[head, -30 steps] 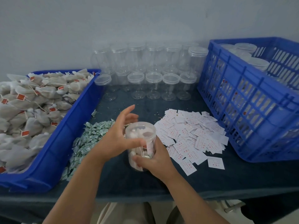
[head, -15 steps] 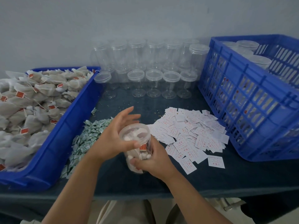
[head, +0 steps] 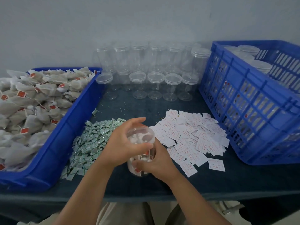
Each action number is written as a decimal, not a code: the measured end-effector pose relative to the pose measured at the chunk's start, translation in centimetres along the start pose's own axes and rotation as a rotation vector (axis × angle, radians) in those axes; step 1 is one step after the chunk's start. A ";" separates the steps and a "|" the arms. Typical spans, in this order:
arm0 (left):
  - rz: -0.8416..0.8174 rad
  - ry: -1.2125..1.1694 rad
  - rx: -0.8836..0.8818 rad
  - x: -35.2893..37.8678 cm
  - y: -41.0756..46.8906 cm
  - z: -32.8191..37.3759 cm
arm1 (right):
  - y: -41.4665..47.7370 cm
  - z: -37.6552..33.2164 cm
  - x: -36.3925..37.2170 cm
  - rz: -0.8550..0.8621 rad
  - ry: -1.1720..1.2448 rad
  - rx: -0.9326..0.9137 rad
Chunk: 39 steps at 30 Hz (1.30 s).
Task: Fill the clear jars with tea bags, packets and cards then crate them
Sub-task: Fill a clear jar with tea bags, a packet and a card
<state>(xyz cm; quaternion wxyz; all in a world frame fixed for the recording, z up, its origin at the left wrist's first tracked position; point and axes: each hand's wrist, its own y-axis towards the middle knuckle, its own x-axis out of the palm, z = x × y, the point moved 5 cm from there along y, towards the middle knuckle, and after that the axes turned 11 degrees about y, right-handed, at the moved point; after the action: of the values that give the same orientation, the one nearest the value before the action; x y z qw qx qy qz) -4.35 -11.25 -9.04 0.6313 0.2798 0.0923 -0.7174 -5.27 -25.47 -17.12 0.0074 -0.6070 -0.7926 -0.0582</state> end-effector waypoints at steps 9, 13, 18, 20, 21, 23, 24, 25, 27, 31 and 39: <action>0.282 -0.492 -0.211 3.9 -2.7 -4.9 | -0.5 -0.4 1.1 0.037 0.025 -0.070; 0.473 -0.312 -0.278 3.4 -2.8 -5.5 | -1.5 -2.9 0.8 0.367 -0.583 -0.354; 0.354 -0.202 -0.065 4.1 -1.4 -4.5 | -1.4 -4.2 0.6 0.326 -0.593 -0.207; 0.315 -0.221 -0.071 4.4 -1.4 -5.1 | -1.0 -4.8 -0.5 0.239 -0.557 -0.077; 0.319 -0.219 -0.081 4.5 -1.5 -5.4 | -0.8 -5.2 -1.0 0.194 -0.579 -0.045; 0.308 -0.168 -0.092 4.8 -1.5 -5.4 | -0.9 -6.5 -2.1 0.164 -0.641 -0.030; 0.290 -0.119 -0.090 5.0 -1.5 -5.2 | -1.1 -7.5 -2.7 0.175 -0.647 -0.047; 0.272 -0.060 -0.076 5.3 -1.4 -4.8 | -1.5 -8.7 -3.5 0.195 -0.644 -0.076; 0.243 0.049 -0.036 6.1 -1.1 -3.7 | -2.2 -11.8 -5.4 0.253 -0.597 -0.131; 0.161 0.160 0.051 7.8 2.8 2.5 | -3.7 -19.9 -10.4 0.432 -0.578 -0.291; -0.096 0.315 0.658 17.3 9.8 21.4 | -4.7 -32.8 -22.8 0.929 -0.732 -0.592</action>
<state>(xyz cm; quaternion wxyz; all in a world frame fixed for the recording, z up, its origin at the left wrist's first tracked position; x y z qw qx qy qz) -1.84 -38.24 1.82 0.4512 0.5700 -0.0343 -0.6858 -5.75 -51.90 13.14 -0.4053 -0.8427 -0.3503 -0.0543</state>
